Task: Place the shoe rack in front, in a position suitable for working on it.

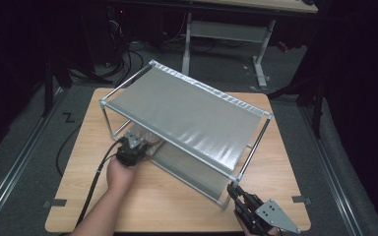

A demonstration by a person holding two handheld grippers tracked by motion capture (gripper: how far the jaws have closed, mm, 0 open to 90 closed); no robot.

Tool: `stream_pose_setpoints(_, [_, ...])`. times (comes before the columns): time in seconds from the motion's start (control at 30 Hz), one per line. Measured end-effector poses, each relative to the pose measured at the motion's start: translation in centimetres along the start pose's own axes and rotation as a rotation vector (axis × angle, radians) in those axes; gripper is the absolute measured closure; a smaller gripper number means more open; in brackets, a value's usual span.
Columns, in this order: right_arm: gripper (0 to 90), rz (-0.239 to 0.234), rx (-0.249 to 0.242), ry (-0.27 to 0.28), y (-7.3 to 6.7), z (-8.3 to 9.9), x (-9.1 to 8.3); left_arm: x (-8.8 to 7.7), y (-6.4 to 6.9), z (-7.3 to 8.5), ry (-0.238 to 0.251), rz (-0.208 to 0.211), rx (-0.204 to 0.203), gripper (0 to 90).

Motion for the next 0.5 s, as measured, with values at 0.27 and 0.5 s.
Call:
stream_pose_setpoints(0.27, [80.8,-0.002,-0.002,0.001,0.0,0.0,0.0,-0.3,7.4,-0.2,-0.010,0.126,0.110,72.7])
stream_pose_setpoints(0.5, [80.8,-0.005,-0.005,0.000,0.0,0.0,0.0,-1.5,13.5,0.1,0.007,0.262,0.170,72.6])
Point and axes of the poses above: each handheld gripper's, and its own axes: x roughly forward along the jaws, z roughly out of its underside, y roughly to its right, the point moved 5 cm from there along x, roughly forward along the jaws, and after that the axes turned 7 degrees about -x, right-handed, at the moved point
